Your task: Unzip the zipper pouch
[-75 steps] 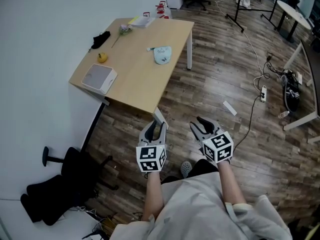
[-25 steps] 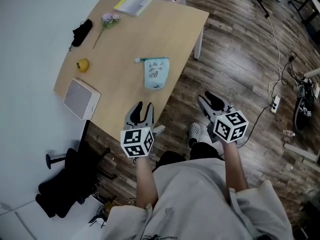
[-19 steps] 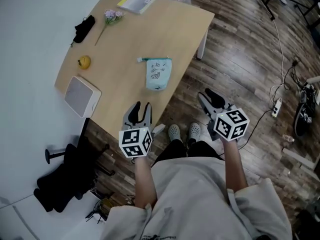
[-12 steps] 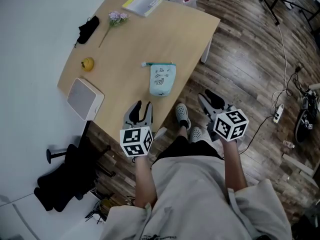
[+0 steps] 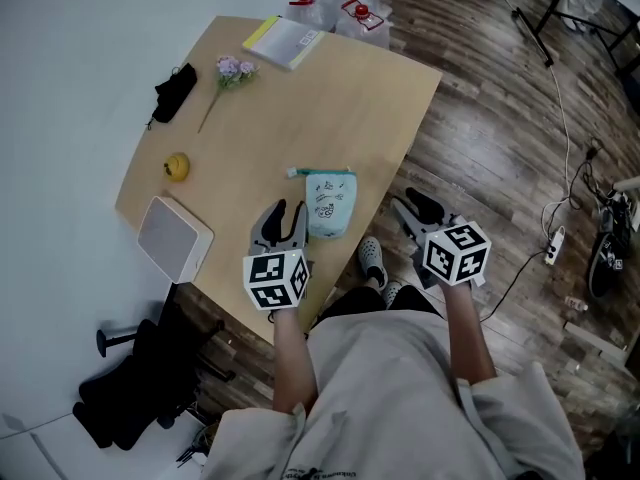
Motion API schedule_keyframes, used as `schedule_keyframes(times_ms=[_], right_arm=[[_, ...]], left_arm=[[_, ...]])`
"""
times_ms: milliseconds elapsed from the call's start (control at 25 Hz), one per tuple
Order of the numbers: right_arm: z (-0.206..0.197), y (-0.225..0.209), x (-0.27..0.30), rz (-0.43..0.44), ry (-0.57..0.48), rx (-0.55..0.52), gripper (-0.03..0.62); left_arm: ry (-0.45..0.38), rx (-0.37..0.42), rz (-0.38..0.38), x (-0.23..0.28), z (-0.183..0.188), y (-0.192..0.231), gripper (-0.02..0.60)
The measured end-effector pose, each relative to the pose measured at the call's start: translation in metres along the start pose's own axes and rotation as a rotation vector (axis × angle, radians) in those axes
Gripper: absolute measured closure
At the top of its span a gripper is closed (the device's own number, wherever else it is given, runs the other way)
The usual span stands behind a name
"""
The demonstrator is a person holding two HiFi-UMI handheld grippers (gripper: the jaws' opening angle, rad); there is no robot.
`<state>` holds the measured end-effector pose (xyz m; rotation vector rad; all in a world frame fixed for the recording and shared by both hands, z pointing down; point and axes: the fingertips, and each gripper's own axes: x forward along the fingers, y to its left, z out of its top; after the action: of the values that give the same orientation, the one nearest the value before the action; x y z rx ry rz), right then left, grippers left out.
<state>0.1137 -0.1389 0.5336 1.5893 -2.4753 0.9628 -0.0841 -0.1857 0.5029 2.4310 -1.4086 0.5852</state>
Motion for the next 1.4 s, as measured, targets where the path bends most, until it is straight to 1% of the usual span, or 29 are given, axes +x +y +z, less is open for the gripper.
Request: schedule_keyframes(times_ms=[200, 320, 480, 760, 920, 1080, 1200, 1320, 1400], right_arm=[[0.025, -0.007, 0.035, -0.014, 0.006, -0.012, 0.437], [0.028, -0.009, 0.056, -0.023, 0.035, -0.015, 0.437], [0.019, -0.010, 0.088, -0.025, 0.095, -0.018, 0.437], [-0.014, -0.019, 0.143, -0.048, 0.197, 0.005, 0.439], [-0.042, -0.026, 0.173, -0.068, 0.259, 0.030, 0.441], [-0.076, -0.037, 0.193, -0.116, 0.330, 0.047, 0.442], [-0.098, -0.046, 0.199, -0.175, 0.371, 0.069, 0.442], [-0.114, -0.050, 0.204, -0.222, 0.401, 0.086, 0.437], [-0.124, -0.053, 0.207, -0.249, 0.424, 0.076, 0.425]], left_arm=[[-0.019, -0.003, -0.013, 0.029, 0.027, 0.022, 0.430], [-0.006, -0.025, -0.025, 0.044, 0.024, 0.036, 0.430], [0.029, -0.039, -0.053, 0.069, 0.012, 0.054, 0.430], [0.105, -0.045, -0.126, 0.111, -0.022, 0.075, 0.430], [0.160, -0.036, -0.166, 0.128, -0.045, 0.084, 0.430], [0.205, -0.026, -0.214, 0.143, -0.068, 0.083, 0.430], [0.228, -0.035, -0.243, 0.150, -0.083, 0.078, 0.430], [0.241, -0.049, -0.260, 0.156, -0.094, 0.075, 0.430], [0.250, -0.056, -0.267, 0.159, -0.099, 0.074, 0.430]])
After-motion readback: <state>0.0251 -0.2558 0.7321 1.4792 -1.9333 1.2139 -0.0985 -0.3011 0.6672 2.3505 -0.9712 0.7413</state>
